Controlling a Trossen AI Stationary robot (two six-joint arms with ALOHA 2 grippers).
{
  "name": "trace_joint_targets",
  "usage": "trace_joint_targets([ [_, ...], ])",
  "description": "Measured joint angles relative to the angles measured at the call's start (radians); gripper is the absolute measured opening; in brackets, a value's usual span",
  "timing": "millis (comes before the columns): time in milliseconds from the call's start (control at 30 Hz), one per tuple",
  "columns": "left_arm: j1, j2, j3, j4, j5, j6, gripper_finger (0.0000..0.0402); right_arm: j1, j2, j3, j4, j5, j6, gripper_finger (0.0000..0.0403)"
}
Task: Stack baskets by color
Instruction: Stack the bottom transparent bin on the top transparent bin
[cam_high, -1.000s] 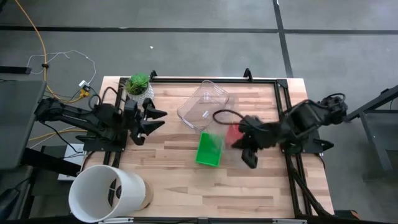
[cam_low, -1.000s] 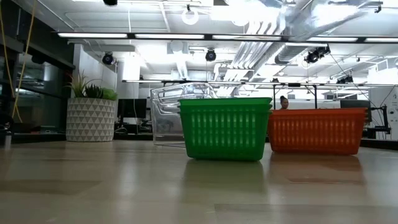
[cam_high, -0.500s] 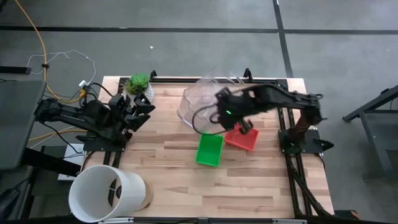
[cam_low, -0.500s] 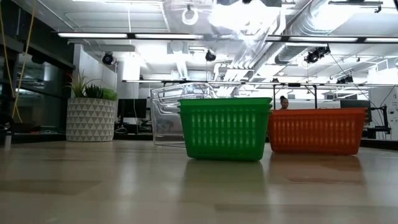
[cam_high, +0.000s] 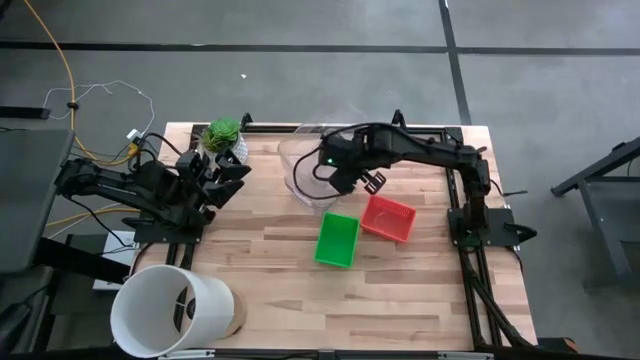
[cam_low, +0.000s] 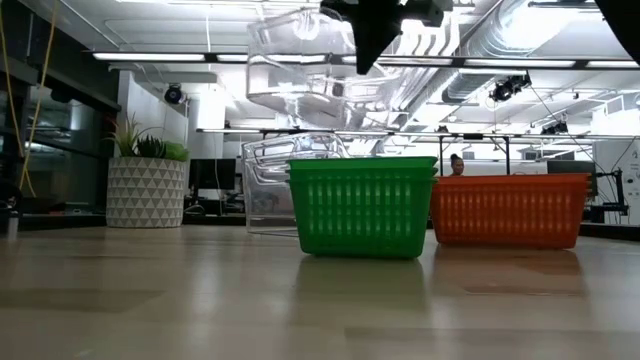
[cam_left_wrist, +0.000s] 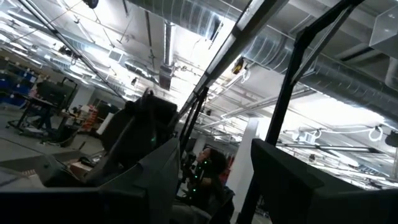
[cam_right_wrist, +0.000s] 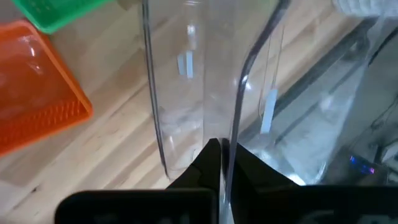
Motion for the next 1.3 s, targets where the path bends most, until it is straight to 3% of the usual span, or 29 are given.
trace_joint_targets([
  [400,0.000,0.001,0.000,-0.010,0.001,0.000,0.0186,0.045,-0.054,-0.027,-0.041,-0.020,0.111,0.0000],
  [600,0.000,0.001,-0.001,-0.014,0.001,0.000,0.0186,0.102,-0.274,-0.390,-0.019,0.035,0.119,0.0000],
  [700,0.000,0.001,-0.001,-0.014,0.001,0.000,0.0186,0.137,-0.394,-0.584,0.092,0.085,0.100,0.0000],
  [833,0.000,0.001,-0.001,-0.014,0.000,0.000,0.0186,0.169,-0.501,-0.712,0.273,0.092,0.094,0.0000],
  [1067,0.000,0.001,-0.001,-0.012,-0.016,0.000,0.0186,0.147,-0.491,-0.719,0.398,0.197,-0.032,0.0000],
  [1300,0.000,0.001,-0.001,-0.011,-0.025,0.000,0.0186,0.090,-0.390,-0.722,0.528,0.205,-0.191,0.0000],
])
